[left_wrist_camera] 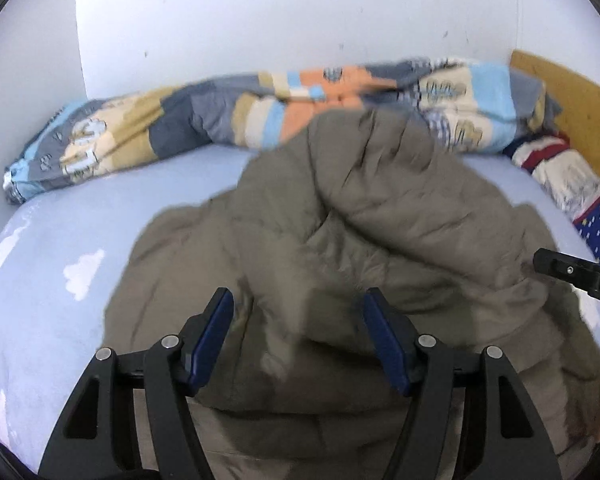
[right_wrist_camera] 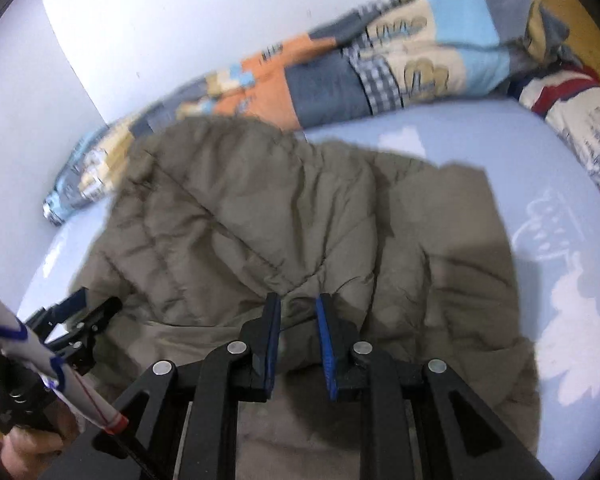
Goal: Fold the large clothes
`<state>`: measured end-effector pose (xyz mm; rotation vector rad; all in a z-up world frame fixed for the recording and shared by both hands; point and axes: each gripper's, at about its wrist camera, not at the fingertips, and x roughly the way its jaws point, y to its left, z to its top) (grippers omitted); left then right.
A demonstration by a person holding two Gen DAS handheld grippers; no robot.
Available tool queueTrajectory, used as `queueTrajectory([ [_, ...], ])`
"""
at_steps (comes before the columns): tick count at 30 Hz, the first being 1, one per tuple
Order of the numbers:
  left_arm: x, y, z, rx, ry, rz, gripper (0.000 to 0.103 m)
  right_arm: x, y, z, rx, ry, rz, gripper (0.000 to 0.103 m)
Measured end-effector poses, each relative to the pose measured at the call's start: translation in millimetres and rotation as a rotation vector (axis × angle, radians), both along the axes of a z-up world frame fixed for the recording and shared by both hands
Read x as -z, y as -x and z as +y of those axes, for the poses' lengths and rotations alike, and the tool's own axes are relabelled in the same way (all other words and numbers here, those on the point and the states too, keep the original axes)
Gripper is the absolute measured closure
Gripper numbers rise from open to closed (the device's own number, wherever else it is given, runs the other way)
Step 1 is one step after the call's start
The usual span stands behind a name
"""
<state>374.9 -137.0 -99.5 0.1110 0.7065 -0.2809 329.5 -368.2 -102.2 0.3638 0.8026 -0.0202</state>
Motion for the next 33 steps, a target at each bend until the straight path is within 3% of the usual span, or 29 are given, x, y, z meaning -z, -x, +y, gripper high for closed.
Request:
queueTrajectory([
  [3, -10, 2, -11, 0.036, 0.013, -0.019, 0.036, -18, 0, 6, -0.002, 0.016, -0.054, 0.082],
  [6, -1, -4, -20, 0.051, 0.009, 0.025, 0.036, -25, -7, 15, -0.024, 0.008, -0.07, 0.082],
  [10, 31, -11, -23, 0.028, -0.03, 0.104, 0.036, -11, -21, 33, -0.058, 0.005, -0.023, 0.082],
  [13, 45, -13, -23, 0.026, -0.044, 0.116, 0.035, 15, -31, 44, -0.073, 0.023, 0.06, 0.082],
  [16, 45, -16, -28, 0.025, -0.072, 0.137, 0.034, 38, -36, 41, -0.062, -0.002, 0.093, 0.082],
  [19, 30, -6, -19, 0.023, -0.041, 0.135, 0.034, 31, -35, 34, -0.048, -0.053, 0.116, 0.082],
  [23, 12, 17, -6, 0.037, -0.026, 0.126, 0.034, -6, 1, 36, -0.061, -0.044, 0.05, 0.078],
  [30, -2, 77, 27, 0.047, -0.022, 0.154, 0.034, -40, 83, 35, -0.039, -0.053, 0.025, 0.072],
  [33, -10, 109, 49, 0.025, 0.007, 0.148, 0.034, -47, 126, 38, -0.023, -0.065, 0.012, 0.062],
])
